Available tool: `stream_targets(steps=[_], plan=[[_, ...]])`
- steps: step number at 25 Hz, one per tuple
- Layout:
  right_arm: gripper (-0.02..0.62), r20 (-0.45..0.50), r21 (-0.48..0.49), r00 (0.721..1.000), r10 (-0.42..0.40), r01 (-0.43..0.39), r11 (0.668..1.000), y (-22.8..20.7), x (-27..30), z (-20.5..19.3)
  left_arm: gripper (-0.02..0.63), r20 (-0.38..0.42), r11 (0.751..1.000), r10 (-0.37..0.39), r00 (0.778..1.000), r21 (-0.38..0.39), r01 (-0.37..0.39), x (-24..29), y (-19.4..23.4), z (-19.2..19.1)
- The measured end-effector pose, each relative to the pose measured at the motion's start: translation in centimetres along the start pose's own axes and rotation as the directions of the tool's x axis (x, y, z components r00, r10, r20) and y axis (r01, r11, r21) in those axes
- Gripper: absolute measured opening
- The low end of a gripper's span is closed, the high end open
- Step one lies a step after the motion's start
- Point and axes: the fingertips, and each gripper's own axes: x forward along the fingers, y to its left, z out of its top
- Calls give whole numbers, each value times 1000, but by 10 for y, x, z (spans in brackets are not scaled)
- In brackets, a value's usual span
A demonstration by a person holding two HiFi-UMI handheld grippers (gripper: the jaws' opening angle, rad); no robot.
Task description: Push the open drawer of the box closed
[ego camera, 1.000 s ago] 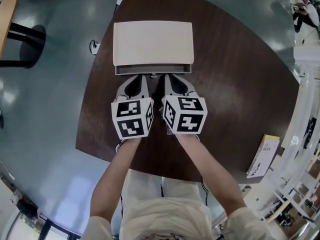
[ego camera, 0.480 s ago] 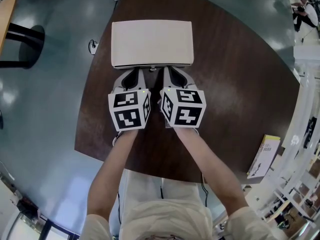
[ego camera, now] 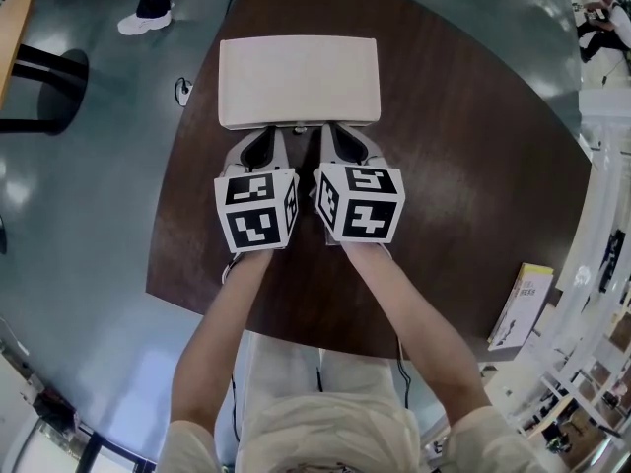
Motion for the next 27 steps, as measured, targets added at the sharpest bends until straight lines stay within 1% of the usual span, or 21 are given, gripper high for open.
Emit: stream_targets(steps=[5, 10, 14, 19, 22, 27], plan=[[6, -1, -36, 1000, 8, -8, 999, 11, -12, 2, 5, 5, 1000, -14, 1000, 17, 14, -13, -12, -2], [6, 37, -80, 999, 18, -15, 997, 21, -38, 5, 6, 25, 1000, -10, 1000, 23, 9, -39, -22, -3], [5, 75, -91, 997, 28, -21, 996, 31, -69, 10, 5, 54, 1000, -9, 998, -3, 9, -73, -28, -1], [6, 113, -128, 993, 45, -30, 991, 45, -111, 11, 5, 74, 999, 13, 997, -35, -10, -118, -28, -7], [5, 132, -136, 990, 58, -39, 990, 53, -137, 14, 5, 91, 1000, 22, 996, -21, -20, -145, -30, -5], [5, 150, -150, 985, 85, -63, 987, 57, -185, 11, 5, 121, 999, 18, 992, 28, -22, -192, -50, -5]])
